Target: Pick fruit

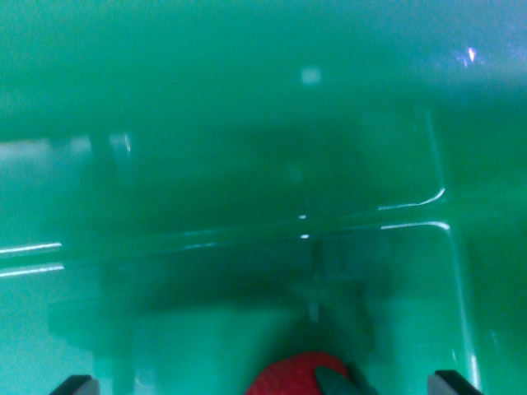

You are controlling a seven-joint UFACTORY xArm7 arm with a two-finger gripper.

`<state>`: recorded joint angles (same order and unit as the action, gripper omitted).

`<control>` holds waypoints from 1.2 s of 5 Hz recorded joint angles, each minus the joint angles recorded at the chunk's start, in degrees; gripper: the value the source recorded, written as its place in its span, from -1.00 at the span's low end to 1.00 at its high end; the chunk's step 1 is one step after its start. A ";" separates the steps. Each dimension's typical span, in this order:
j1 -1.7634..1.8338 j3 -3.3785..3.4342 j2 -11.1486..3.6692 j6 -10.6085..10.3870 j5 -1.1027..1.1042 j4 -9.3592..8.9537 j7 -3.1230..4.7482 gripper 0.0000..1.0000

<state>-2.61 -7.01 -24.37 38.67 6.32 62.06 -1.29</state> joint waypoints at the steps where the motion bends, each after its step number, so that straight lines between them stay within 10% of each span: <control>1: 0.00 0.00 0.00 0.00 0.00 0.00 0.00 -1.00; 6: 0.05 -0.04 -0.43 -0.91 0.07 -0.56 0.01 -1.00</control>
<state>-2.56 -7.06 -24.81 37.76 6.39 61.50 -1.28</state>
